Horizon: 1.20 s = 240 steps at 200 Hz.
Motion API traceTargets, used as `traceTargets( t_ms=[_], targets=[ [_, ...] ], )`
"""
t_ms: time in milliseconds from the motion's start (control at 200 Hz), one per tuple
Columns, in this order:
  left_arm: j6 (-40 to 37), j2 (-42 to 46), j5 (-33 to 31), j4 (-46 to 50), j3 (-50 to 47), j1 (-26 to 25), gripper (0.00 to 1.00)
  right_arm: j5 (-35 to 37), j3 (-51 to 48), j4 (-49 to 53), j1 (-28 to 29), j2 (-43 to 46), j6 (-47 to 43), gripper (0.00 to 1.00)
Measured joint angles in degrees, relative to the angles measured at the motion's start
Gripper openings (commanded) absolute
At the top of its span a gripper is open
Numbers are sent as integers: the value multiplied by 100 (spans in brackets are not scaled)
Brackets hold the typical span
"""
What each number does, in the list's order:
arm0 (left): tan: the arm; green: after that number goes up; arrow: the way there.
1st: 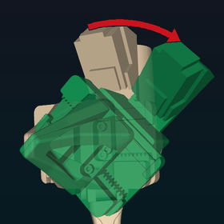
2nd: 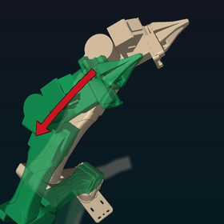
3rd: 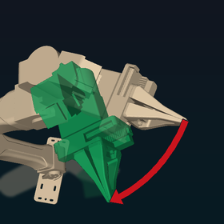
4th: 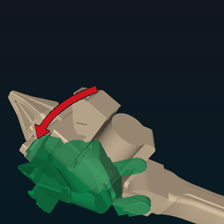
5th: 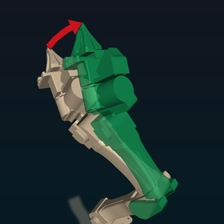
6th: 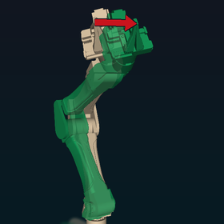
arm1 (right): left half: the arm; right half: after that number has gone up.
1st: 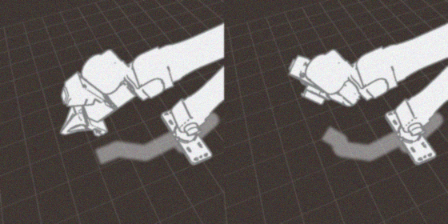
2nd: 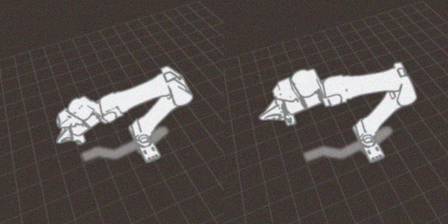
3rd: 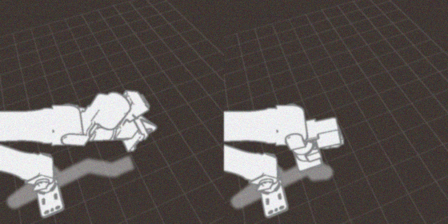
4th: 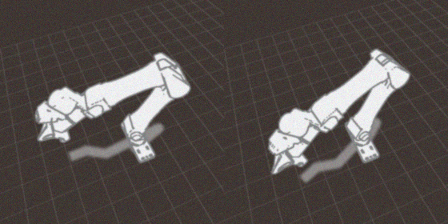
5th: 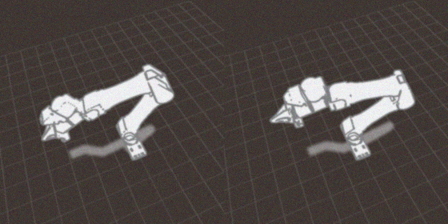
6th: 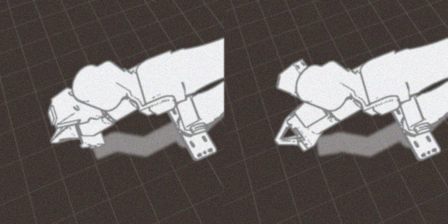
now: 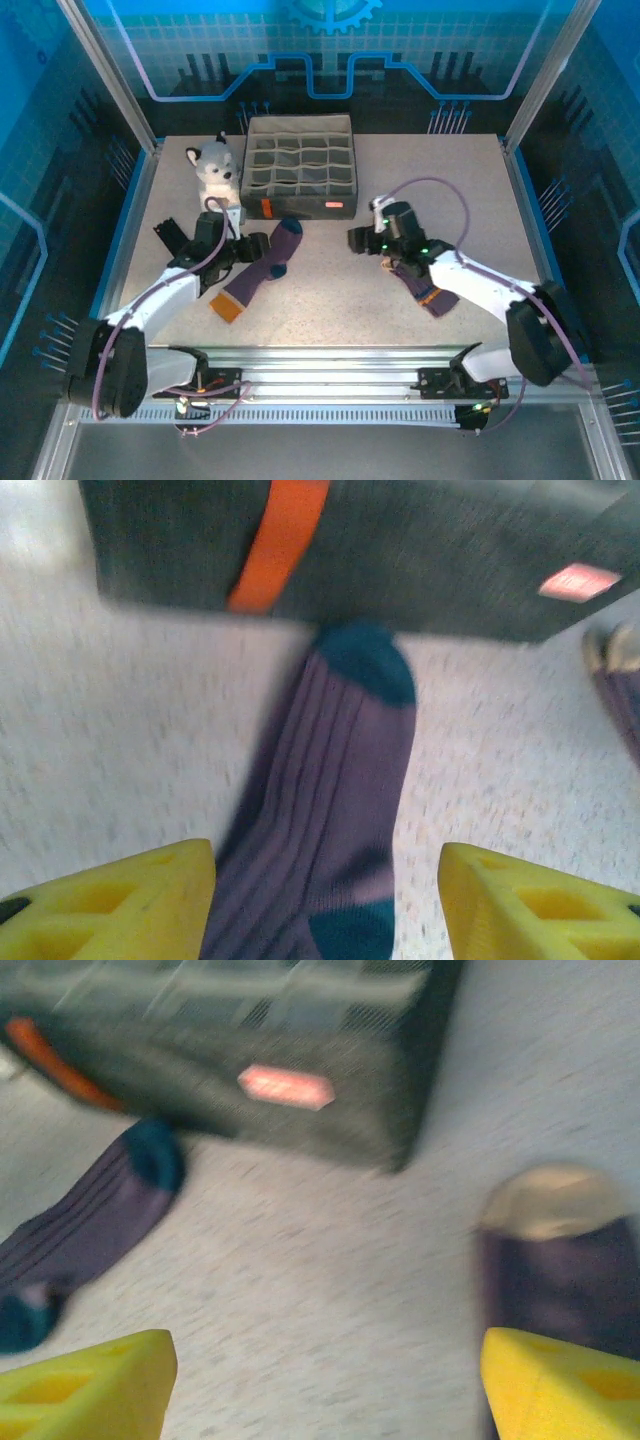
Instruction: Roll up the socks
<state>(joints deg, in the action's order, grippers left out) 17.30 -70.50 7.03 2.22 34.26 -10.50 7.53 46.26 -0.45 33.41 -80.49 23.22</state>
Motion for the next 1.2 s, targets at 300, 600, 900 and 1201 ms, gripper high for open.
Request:
traceTargets(
  t_ms=[300,600,900,1201],
  targets=[
    [1062,-761,-291,1534,173,-17,49,179,2559,1189,1834,-2358,1591,72],
    [1812,-334,-833,2608,273,-17,46,898,3812,2398,2015,-3351,2439,80],
    [2203,-208,-586,2520,-238,-17,38,1163,4699,2865,2015,-4297,2695,68],
    [2535,-269,-107,2284,-262,-793,37,1266,4728,2957,1993,-4417,2629,67]
  ],
)
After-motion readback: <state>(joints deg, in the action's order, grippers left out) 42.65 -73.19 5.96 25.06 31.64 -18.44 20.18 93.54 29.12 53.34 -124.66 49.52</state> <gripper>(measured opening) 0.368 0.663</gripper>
